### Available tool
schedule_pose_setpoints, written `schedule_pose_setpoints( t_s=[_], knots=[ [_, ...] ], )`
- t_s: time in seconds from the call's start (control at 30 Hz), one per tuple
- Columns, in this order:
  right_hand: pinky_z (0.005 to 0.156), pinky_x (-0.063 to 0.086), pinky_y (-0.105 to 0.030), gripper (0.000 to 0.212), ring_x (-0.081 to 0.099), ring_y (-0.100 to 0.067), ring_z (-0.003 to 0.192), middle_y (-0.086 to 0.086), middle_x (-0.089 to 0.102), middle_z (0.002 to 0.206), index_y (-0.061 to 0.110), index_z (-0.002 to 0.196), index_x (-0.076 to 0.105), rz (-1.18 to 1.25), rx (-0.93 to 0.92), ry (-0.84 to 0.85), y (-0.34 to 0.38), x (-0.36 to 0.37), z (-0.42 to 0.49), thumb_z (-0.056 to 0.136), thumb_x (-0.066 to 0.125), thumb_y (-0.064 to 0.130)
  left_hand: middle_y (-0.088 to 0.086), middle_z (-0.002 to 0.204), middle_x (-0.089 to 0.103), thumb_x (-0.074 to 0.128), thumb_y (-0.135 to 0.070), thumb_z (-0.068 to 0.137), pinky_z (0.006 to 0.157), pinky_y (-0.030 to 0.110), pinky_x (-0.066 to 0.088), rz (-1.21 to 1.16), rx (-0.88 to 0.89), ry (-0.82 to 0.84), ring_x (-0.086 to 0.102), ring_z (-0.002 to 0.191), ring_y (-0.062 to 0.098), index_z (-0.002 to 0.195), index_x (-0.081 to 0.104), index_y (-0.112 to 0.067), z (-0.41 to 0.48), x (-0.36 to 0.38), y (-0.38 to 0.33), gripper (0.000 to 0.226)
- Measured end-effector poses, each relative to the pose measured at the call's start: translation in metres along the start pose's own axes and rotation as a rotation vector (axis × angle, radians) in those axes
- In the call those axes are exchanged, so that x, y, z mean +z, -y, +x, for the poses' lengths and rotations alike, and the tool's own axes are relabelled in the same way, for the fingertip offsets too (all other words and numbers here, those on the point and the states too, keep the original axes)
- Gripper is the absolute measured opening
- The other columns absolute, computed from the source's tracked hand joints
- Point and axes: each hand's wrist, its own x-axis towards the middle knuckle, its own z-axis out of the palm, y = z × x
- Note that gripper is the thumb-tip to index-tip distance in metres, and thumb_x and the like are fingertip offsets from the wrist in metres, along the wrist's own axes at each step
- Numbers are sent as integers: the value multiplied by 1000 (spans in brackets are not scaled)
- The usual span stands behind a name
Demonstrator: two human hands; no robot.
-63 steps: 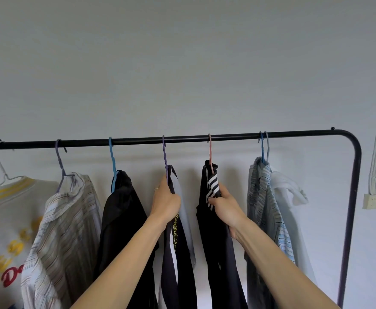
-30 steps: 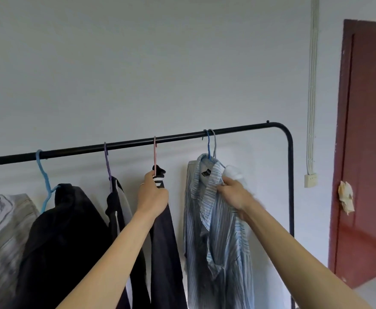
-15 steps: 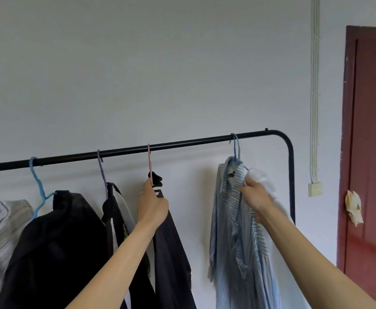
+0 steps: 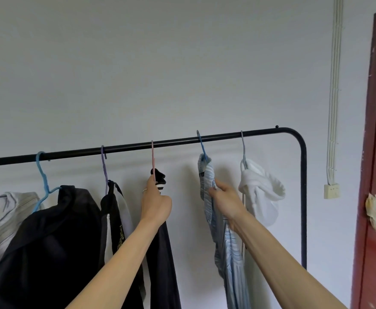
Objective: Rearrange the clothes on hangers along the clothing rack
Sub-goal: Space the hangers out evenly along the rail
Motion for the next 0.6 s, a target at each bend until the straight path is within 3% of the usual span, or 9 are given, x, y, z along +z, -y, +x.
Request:
schedule_pose_setpoints(
  t_s=[0.07, 0.17, 0.43, 0.6],
  knots=[
    [77, 52, -33, 28, 66, -35, 102, -18, 71, 106, 27, 88, 65, -4, 20, 36, -6, 8, -6, 95, 46, 7, -4, 122, 49, 36, 15, 79, 95, 31, 44, 5, 0, 3, 47, 114, 18, 133, 42, -28, 2, -2, 4, 70],
    [78, 52, -31, 31, 69, -29, 96, -10, 73, 103, 25, 106, 66, -19, 22, 55, -14, 17, -4, 95, 44, 7, -2, 123, 49, 36, 15, 79, 90, 27, 42, 14, 10, 1, 47, 114, 18, 135, 42, -26, 5, -5, 8, 69],
    [93, 51, -55, 39, 68, -33, 96, -13, 72, 103, 30, 109, 65, 12, 34, 64, -20, 26, 3, 90, 40, 7, 0, 121, 50, 34, 14, 79, 98, 31, 44, 25, 20, 12, 48, 114, 18, 136, 42, -25, 7, -7, 13, 70],
    [96, 50, -47, 44, 67, -27, 102, -7, 72, 111, 26, 125, 59, 32, 54, 91, -16, 30, -1, 94, 38, 3, -1, 121, 51, 34, 13, 79, 102, 35, 43, 16, 17, 25, 49, 114, 18, 136, 43, -25, 6, -7, 11, 68]
  ],
)
